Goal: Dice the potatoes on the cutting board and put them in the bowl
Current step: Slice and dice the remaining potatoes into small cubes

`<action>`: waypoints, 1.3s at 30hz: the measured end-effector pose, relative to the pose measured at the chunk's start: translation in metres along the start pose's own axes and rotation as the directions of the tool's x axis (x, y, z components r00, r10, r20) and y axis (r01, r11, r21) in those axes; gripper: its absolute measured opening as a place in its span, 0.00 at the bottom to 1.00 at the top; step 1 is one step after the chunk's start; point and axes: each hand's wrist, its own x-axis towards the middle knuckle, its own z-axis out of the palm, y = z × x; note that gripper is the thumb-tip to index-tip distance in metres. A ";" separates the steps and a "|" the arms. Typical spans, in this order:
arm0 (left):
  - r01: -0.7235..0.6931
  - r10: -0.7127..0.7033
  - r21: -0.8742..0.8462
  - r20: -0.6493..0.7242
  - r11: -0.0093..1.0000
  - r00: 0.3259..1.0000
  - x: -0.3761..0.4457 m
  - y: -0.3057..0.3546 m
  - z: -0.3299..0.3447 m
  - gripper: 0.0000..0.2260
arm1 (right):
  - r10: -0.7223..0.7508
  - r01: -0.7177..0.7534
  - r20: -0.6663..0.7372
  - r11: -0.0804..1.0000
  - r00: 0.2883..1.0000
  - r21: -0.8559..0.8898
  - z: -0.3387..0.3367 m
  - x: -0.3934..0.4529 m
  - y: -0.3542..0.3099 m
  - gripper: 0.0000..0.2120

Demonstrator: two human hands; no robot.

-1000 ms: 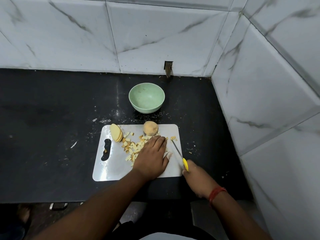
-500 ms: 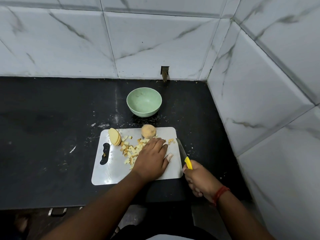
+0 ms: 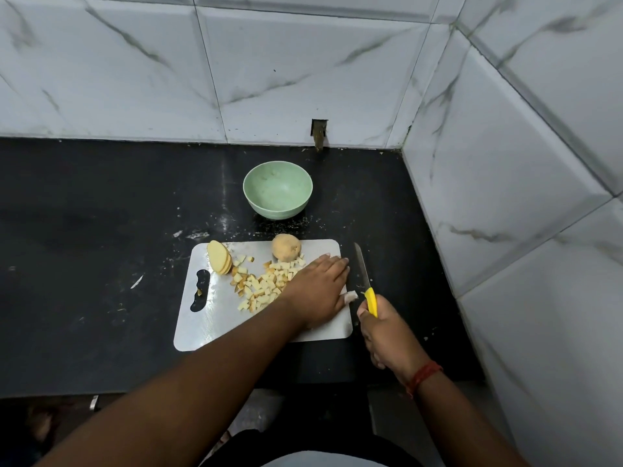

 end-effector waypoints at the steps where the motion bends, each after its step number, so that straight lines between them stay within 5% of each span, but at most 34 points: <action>1: 0.009 -0.009 0.029 0.006 1.000 1.000 0.000 0.000 0.001 0.35 | -0.007 0.007 -0.005 1.000 1.000 -0.001 0.000 -0.001 0.000 0.07; 13: 0.015 -0.021 -0.033 -0.183 0.999 0.983 -0.046 -0.014 0.009 0.27 | -0.055 0.058 0.024 0.990 0.998 -0.126 0.006 0.003 0.009 0.06; 18: 0.156 -0.182 -0.126 -0.240 0.980 0.954 -0.056 -0.022 -0.001 0.24 | -0.057 0.062 0.043 0.989 0.997 -0.131 0.013 0.004 0.007 0.07; 26: 0.449 -0.555 -0.333 -0.388 0.829 0.736 -0.079 -0.057 -0.018 0.16 | -0.027 0.036 0.074 0.993 0.997 -0.113 0.023 -0.003 0.005 0.06; 32: 0.671 -0.768 -0.373 -0.287 0.641 0.573 -0.094 -0.086 -0.018 0.22 | 0.004 0.006 0.093 0.994 0.996 -0.109 0.031 -0.003 0.005 0.07; 39: 0.722 -0.821 -0.429 -0.089 0.543 0.564 -0.101 -0.099 -0.022 0.26 | 0.008 0.015 0.142 0.987 0.990 -0.161 0.046 0.005 0.004 0.06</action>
